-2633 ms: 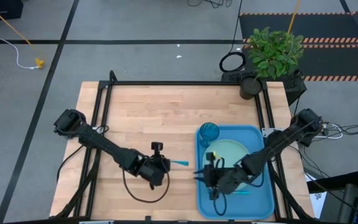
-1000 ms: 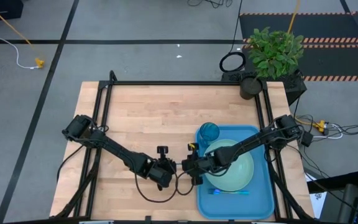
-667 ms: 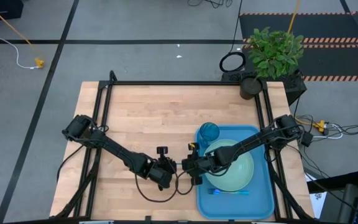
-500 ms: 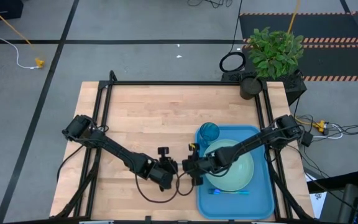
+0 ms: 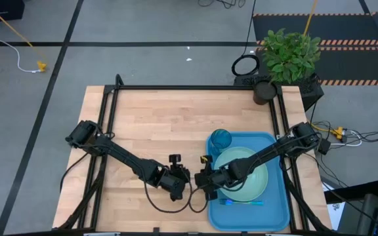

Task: Pick and place plate/cup/fork/spoon on tray
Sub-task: Put the blue spoon on the blue serving tray to the left of the blue fork

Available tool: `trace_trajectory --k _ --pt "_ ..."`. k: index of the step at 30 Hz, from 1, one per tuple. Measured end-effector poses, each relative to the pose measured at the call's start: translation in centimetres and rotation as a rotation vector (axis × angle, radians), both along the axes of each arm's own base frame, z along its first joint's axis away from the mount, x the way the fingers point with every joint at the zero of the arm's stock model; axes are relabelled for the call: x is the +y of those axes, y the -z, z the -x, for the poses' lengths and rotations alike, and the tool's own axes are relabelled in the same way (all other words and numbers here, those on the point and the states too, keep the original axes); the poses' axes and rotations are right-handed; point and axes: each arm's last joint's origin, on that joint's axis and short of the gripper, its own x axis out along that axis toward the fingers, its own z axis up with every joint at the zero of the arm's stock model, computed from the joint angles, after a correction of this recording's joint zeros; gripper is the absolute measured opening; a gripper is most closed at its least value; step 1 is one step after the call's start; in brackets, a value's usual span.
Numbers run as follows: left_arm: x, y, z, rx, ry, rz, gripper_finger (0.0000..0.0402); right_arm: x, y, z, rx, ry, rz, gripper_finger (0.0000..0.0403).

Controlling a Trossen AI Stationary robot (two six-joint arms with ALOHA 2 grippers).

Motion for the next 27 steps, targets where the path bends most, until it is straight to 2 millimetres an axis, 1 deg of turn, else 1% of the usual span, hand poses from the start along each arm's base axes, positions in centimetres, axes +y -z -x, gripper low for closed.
trace_trajectory --k 5,9,17,20,27 --pt "0.2 0.3 0.1 0.030 0.001 0.037 0.0147 0.3 0.0 0.1 -0.003 -0.046 0.049 0.0001" --pt "0.0 0.3 0.1 0.041 0.033 0.083 0.0133 1.0 -0.1 0.6 -0.024 -0.088 0.191 0.0000" --pt "0.0 0.3 0.1 0.044 0.032 0.087 0.0102 3.2 -0.3 1.8 -0.060 -0.184 0.418 0.0000" --pt "0.0 0.3 0.1 0.042 0.032 0.087 0.0098 3.7 -0.3 2.0 -0.060 -0.215 0.438 0.0000" --pt "0.2 0.4 -0.4 -0.003 0.055 0.124 0.0097 3.7 -0.3 2.1 -0.067 -0.201 0.467 0.0000"
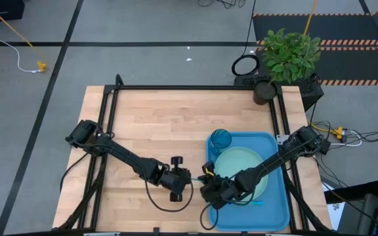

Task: Pick and place plate/cup/fork/spoon on tray
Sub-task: Put the blue spoon on the blue serving tray to the left of the blue fork

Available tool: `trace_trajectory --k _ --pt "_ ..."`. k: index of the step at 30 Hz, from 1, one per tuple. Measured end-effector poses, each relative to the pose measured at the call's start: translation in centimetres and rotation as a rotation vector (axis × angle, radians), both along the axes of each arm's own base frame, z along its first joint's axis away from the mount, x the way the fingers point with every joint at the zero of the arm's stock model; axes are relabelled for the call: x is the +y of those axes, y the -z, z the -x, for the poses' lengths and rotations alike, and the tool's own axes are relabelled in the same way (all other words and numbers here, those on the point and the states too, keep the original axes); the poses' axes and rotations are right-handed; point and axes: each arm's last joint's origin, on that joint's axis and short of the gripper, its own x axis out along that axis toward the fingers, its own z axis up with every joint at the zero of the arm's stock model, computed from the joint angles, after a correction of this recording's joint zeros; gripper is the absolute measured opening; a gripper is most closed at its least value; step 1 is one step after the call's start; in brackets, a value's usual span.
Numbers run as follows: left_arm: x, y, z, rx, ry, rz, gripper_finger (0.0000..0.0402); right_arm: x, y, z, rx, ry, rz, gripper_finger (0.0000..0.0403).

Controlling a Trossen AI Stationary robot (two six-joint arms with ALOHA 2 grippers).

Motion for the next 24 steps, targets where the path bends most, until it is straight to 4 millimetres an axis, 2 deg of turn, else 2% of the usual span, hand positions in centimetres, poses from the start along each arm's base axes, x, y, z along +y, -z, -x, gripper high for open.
trace_trajectory --k 8,15,24 --pt "0.8 1.5 0.4 0.006 0.027 0.011 0.0097 0.5 -0.1 0.4 -0.017 -0.012 0.080 0.0000" --pt "0.8 1.4 0.1 -0.024 0.047 0.010 0.0097 1.2 -0.3 0.8 -0.041 -0.023 0.164 0.0000" --pt "0.7 1.2 -0.1 -0.060 0.069 0.007 0.0097 1.8 -0.3 1.2 -0.041 -0.053 0.182 0.0000"
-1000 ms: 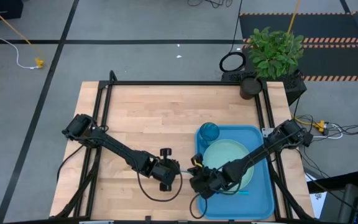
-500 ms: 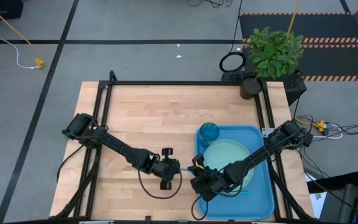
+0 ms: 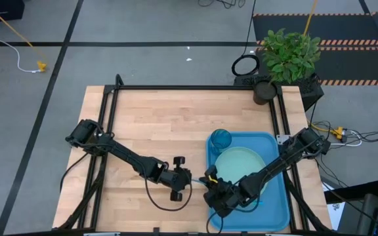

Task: Pick and place plate/cup/fork/spoon on tray
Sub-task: Put the blue spoon on the blue serving tray to the left of the blue fork

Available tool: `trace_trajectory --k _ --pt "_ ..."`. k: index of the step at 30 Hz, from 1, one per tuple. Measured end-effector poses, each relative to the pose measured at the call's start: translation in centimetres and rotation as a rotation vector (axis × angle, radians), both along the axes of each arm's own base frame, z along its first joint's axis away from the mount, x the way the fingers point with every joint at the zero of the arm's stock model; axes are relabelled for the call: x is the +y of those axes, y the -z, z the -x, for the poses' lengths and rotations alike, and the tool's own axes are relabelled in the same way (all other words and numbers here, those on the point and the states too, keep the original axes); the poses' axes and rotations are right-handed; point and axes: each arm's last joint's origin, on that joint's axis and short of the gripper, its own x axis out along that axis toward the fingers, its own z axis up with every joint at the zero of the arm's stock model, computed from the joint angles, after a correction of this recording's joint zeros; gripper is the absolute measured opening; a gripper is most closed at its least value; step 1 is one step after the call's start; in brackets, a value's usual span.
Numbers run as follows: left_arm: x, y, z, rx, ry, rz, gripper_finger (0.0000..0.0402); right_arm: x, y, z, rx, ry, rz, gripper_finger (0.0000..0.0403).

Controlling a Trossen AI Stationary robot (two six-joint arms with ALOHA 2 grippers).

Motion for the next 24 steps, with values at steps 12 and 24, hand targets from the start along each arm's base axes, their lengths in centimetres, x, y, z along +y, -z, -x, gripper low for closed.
trace_trajectory --k 12,24 --pt "-0.1 -0.3 -0.3 -0.034 0.031 0.021 0.0097 1.3 -0.2 1.0 -0.017 -0.045 0.138 0.0000" --pt "0.4 -0.5 -0.9 -0.064 0.025 0.067 0.0090 1.4 -0.2 1.1 -0.002 -0.068 0.167 0.0000"
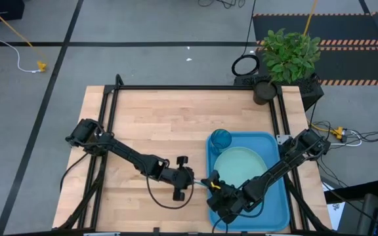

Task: Pick and place plate/cup/fork/spoon on tray
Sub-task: Put the blue spoon on the blue serving tray to the left of the blue fork

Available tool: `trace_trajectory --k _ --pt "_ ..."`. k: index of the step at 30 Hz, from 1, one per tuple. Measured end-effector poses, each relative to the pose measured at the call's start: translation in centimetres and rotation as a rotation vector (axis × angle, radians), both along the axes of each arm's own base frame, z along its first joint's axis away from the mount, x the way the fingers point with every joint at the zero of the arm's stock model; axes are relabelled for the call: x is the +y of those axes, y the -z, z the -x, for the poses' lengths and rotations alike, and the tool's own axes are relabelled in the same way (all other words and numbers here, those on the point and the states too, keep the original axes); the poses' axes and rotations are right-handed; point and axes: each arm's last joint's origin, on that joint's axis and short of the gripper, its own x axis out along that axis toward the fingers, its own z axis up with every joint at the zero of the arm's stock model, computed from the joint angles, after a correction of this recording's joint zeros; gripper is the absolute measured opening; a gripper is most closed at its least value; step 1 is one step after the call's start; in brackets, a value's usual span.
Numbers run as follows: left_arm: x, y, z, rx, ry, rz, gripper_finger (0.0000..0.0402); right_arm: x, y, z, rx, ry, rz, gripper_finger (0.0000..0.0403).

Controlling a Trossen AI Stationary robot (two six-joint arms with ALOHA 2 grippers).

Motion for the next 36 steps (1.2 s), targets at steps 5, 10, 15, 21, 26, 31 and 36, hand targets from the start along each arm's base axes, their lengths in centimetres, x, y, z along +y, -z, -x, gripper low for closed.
trace_trajectory --k 5,10,15,21,26,31,36 --pt "-0.1 -0.1 -0.1 -0.014 0.034 -0.005 0.0041 -0.1 0.3 0.2 0.007 -0.004 0.049 0.0000" --pt "0.0 -0.1 -0.1 -0.009 0.047 -0.006 0.0009 -0.1 0.9 0.7 0.012 -0.018 0.099 0.0000" --pt "0.3 -0.1 -0.2 -0.008 0.039 -0.007 0.0010 -0.2 1.0 0.7 -0.005 0.000 0.066 0.0002" --pt "0.6 0.0 -0.3 -0.005 0.018 -0.022 0.0011 -0.2 0.7 -0.1 -0.086 0.048 -0.110 0.0045" --pt "0.8 0.2 -0.1 0.012 -0.019 -0.077 0.0006 -0.9 0.7 -1.0 -0.111 0.100 -0.328 0.0100" --pt "0.8 0.2 0.1 0.003 -0.043 -0.165 0.0007 -3.1 0.4 -2.5 -0.227 0.326 -0.632 0.0141" --pt "0.3 0.2 0.4 -0.016 -0.049 -0.282 0.0009 -4.8 -0.4 -3.2 -0.214 0.414 -0.874 0.0166"
